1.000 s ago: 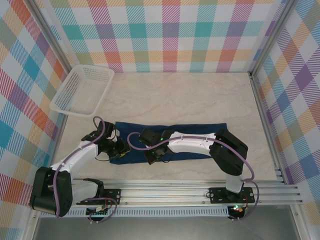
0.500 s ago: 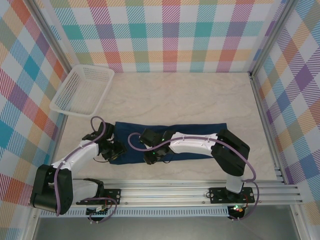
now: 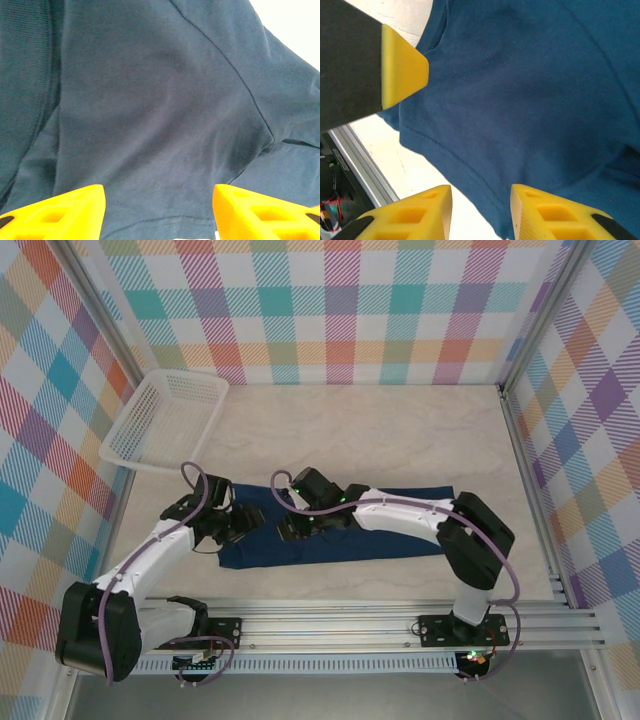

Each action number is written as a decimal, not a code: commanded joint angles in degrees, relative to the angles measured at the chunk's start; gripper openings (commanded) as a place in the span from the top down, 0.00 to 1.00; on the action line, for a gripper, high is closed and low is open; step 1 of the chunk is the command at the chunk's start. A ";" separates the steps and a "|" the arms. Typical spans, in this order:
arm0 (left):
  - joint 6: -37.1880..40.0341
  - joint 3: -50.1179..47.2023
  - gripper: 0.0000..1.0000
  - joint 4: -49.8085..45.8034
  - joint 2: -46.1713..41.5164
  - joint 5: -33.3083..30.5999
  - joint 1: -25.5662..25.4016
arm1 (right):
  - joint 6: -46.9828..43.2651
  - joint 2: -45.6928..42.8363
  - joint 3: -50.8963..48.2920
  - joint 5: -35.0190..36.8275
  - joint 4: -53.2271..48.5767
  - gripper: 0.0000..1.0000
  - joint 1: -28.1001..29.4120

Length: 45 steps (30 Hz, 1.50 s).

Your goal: Fold the inside-out t-shirt

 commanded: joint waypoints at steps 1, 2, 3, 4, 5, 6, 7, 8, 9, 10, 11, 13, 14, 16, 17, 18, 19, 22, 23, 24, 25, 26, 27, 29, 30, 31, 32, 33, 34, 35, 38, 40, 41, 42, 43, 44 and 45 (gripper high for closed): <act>0.53 -1.34 0.41 2.42 3.56 0.71 -0.57 | 4.08 4.59 1.18 -5.24 5.59 0.68 -0.18; 0.55 -1.49 0.41 2.06 4.76 -0.24 -0.57 | 4.43 5.81 1.46 -5.48 5.58 0.70 -0.25; 0.55 -1.87 0.41 1.88 5.86 -1.36 -0.57 | 4.69 6.96 1.65 -5.58 5.19 0.71 -0.26; 0.56 -2.77 0.41 2.56 6.62 -1.80 -0.57 | 4.94 7.89 1.53 -5.54 4.85 0.72 -0.31; 0.47 -3.51 0.41 2.67 7.12 -2.69 -0.57 | 5.22 8.41 1.20 -5.49 4.54 0.73 -0.38; 0.54 -4.26 0.41 2.76 7.62 -3.66 -0.57 | 5.52 8.59 0.65 -5.57 4.24 0.74 -0.44; 0.65 -4.91 0.41 2.96 7.91 -4.28 -0.57 | 5.77 8.60 -0.08 -5.58 3.99 0.74 -0.47; 0.67 -5.25 0.41 2.69 8.05 -4.97 -0.57 | 6.01 8.41 -0.71 -5.66 3.73 0.75 -0.50; 0.65 -5.73 0.41 2.72 7.71 -5.70 -0.54 | 6.19 8.02 -1.57 -5.87 3.48 0.75 -0.47; 0.50 -6.14 0.41 3.04 7.24 -6.42 -0.62 | 6.41 7.55 -2.37 -6.29 3.20 0.75 -0.48; 0.41 -6.20 0.40 2.98 6.61 -7.05 -0.57 | 6.37 7.06 -2.79 -6.69 2.89 0.75 -0.51; 0.58 -5.85 0.40 2.87 4.96 -8.25 -0.50 | 5.11 5.20 -3.36 -7.77 2.08 0.73 -0.49; 1.00 -5.21 0.39 2.61 4.23 -8.68 -0.50 | 4.15 4.00 -3.36 -7.48 1.56 0.72 -0.49; 2.20 -3.56 0.38 1.32 2.37 -9.75 -0.49 | 2.12 0.65 -3.26 -6.46 1.01 0.70 -1.26; 2.73 -2.81 0.38 0.59 1.46 -10.42 -0.56 | 1.69 -0.54 -3.40 -6.46 1.55 0.68 -1.92; 3.35 -1.99 0.37 0.01 0.58 -11.42 -0.49 | 1.64 -1.57 -3.74 -6.71 2.48 0.67 -2.94; 3.81 -1.47 0.35 -0.26 -0.32 -12.39 -0.48 | 1.80 -1.88 -3.95 -7.21 3.81 0.65 -4.01; 4.55 -1.20 0.28 0.62 -2.18 -14.73 -0.01 | 2.33 0.24 -2.50 -8.03 5.16 0.64 -6.74; 4.85 -1.25 0.27 1.46 -2.43 -15.18 0.27 | 2.49 1.35 -1.87 -8.00 5.36 0.64 -7.28; 5.03 -1.40 0.25 2.71 -2.42 -15.95 0.67 | 2.72 2.72 -1.10 -8.04 5.61 0.64 -8.10; 5.03 -1.59 0.22 4.02 -2.19 -16.69 1.26 | 2.95 4.00 -0.43 -8.31 6.52 0.64 -8.75; 5.02 -1.75 0.20 5.55 -1.77 -16.69 1.87 | 3.13 5.10 0.07 -8.48 7.00 0.64 -9.32; 5.01 -2.02 0.19 7.48 -1.16 -16.65 2.58 | 3.25 6.48 0.89 -8.69 7.06 0.65 -9.88; 5.01 -2.04 0.16 10.81 0.42 -15.92 4.09 | 2.91 8.79 2.14 -8.92 6.43 0.66 -10.44; 5.03 -1.95 0.14 11.92 1.44 -15.50 4.93 | 2.82 9.77 2.42 -8.86 6.18 0.67 -10.54; 4.98 -1.87 0.13 14.07 2.43 -14.88 5.70 | 2.73 10.57 2.37 -9.00 6.05 0.67 -10.75; 5.07 -1.72 0.13 15.00 3.24 -13.92 6.33 | 2.74 11.12 2.35 -9.12 5.84 0.68 -10.88; 5.23 -1.52 0.12 15.41 4.06 -13.15 6.92 | 2.77 11.68 2.22 -9.27 5.26 0.68 -11.10; 5.45 -1.28 0.12 15.55 4.65 -12.61 7.44 | 2.64 11.89 1.89 -9.27 4.97 0.69 -11.24; 5.66 -1.25 0.11 15.61 5.06 -12.23 7.88 | 2.49 11.90 1.54 -9.10 4.90 0.69 -11.23; 6.50 -1.48 0.09 15.46 5.47 -9.55 9.54 | 1.21 11.02 1.31 -8.88 3.54 0.68 -11.33; 7.52 -2.08 0.07 15.90 5.53 -6.96 10.14 | -0.35 8.87 1.37 -8.44 3.22 0.66 -11.49; 7.90 -2.25 0.07 16.11 5.78 -5.86 10.24 | -0.88 7.98 1.60 -8.39 3.01 0.65 -11.51; 8.53 -2.54 0.06 16.52 6.03 -4.63 10.33 | -1.42 7.00 1.80 -8.40 2.69 0.65 -11.66; 8.81 -2.77 0.06 17.03 6.53 -3.76 10.30 | -1.79 6.25 1.99 -8.31 2.40 0.64 -11.55; 9.05 -2.99 0.06 17.65 6.99 -3.06 10.33 | -1.94 5.84 2.08 -8.30 2.23 0.64 -11.58; 9.39 -3.24 0.06 18.19 7.76 -2.30 10.32 | -1.87 5.37 2.16 -8.51 2.07 0.64 -11.62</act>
